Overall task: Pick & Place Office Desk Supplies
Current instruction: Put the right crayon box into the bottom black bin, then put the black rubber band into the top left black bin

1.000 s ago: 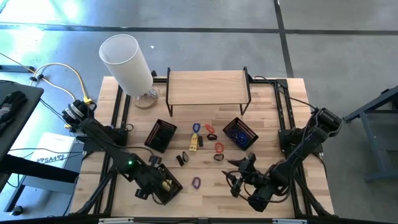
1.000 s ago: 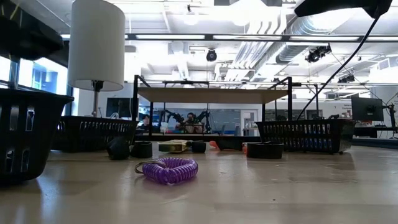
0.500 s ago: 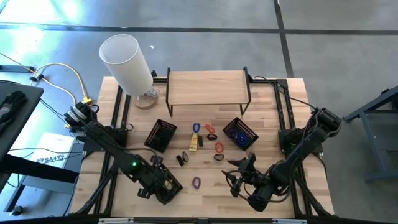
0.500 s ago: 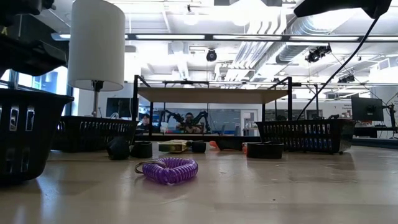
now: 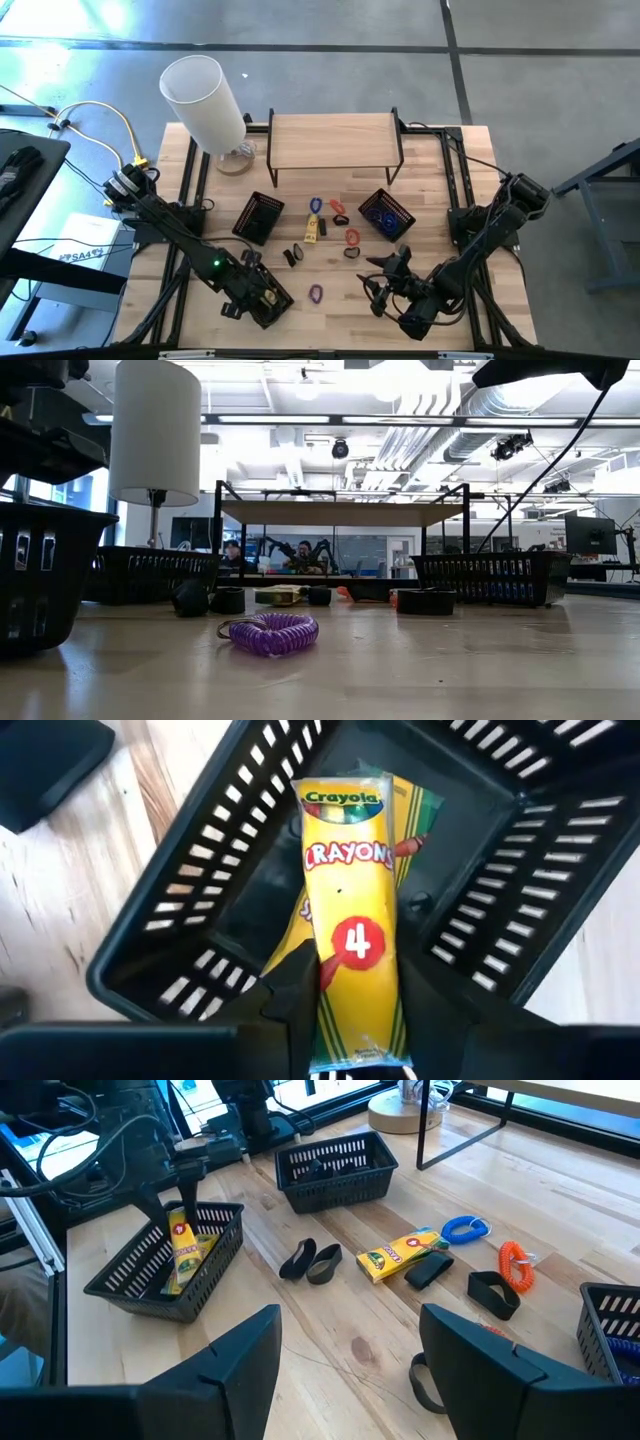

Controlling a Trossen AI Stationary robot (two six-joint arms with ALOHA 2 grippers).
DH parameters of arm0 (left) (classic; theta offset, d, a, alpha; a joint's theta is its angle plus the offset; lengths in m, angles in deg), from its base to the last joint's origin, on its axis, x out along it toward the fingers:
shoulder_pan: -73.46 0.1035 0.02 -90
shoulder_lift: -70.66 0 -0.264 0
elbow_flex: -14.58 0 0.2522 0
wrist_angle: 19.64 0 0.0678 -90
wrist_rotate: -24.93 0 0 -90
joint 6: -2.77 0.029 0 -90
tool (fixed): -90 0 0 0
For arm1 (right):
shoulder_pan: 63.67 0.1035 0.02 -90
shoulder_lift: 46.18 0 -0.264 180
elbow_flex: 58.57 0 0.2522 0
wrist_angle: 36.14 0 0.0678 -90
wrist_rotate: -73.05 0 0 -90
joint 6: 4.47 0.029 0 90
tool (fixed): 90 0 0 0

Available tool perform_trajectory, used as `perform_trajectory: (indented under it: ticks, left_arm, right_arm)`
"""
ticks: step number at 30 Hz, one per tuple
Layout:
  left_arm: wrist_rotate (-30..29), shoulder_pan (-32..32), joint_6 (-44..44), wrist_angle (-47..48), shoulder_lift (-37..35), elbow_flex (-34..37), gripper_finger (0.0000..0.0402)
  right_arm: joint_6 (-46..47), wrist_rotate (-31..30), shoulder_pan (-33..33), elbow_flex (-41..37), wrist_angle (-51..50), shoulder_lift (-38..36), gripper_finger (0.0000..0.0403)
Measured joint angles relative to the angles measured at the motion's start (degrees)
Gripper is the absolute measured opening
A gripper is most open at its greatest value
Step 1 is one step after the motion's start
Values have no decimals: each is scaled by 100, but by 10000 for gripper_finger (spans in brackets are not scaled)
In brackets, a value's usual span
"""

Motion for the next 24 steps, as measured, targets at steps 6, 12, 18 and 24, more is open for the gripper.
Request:
perform_trajectory:
  ticks: [6, 12, 18, 24]
  left_arm:
    - [15, -2, -79, 8, 0, 0, 167]
    - [13, 36, 70, 3, 0, -3, 184]
    - [54, 56, 72, 74, -101, -15, 185]
    - [164, 177, 68, 98, -853, -45, 185]
  right_arm:
    - [1, 0, 0, 0, 0, 0, 227]
    - [-1, 0, 0, 0, 0, 0, 227]
    - [0, 2, 0, 0, 0, 0, 227]
    - [-1, 2, 0, 0, 26, 0, 227]
